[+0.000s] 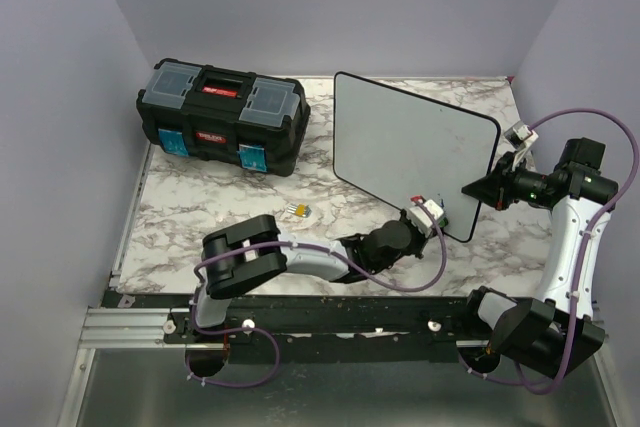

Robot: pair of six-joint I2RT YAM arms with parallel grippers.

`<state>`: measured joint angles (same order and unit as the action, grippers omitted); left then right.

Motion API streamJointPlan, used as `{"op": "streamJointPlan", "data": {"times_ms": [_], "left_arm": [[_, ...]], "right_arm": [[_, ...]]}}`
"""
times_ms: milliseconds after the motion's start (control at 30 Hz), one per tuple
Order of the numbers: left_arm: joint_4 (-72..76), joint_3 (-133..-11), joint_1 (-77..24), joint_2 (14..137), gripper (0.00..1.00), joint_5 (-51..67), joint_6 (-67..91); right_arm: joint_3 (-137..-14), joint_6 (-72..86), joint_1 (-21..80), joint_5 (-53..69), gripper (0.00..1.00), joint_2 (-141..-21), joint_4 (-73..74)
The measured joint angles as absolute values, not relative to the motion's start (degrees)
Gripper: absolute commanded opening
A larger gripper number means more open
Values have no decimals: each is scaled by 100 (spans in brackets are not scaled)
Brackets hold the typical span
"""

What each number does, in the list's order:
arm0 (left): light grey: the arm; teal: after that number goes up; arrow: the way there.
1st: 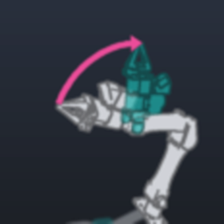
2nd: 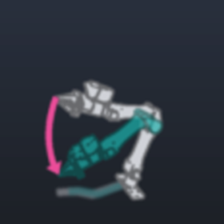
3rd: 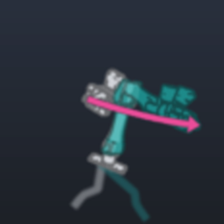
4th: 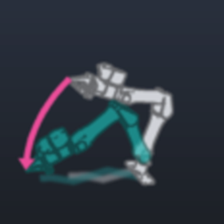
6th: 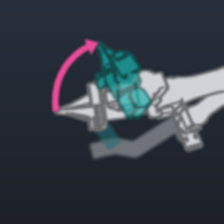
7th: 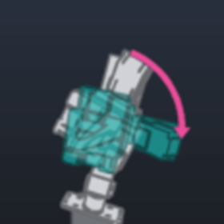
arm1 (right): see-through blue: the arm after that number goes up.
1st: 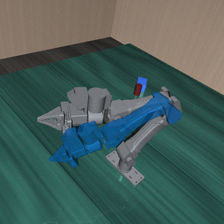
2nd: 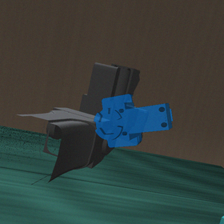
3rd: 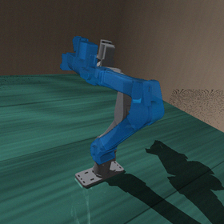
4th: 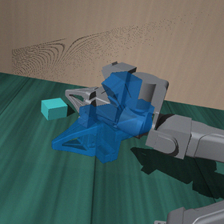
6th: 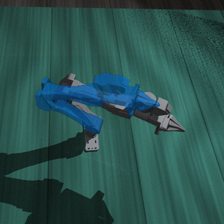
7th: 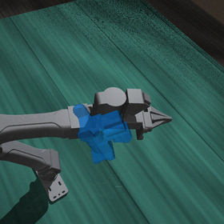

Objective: Erase the whiteboard
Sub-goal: Erase the whiteboard at the center of the board.

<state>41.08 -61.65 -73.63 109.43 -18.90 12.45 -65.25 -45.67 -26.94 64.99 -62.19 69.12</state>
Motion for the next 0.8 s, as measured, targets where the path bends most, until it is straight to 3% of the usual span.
{"op": "streamJointPlan", "data": {"times_ms": [267,800], "left_arm": [[3754,-6344,-7432,11100,0,-1684,1151],[3428,-6552,-6377,10320,0,-1496,958]], "right_arm": [[-6508,-4593,-2681,6499,1,-6163,6858],[-6506,-4486,-2668,6499,1,-6160,6805]]}}
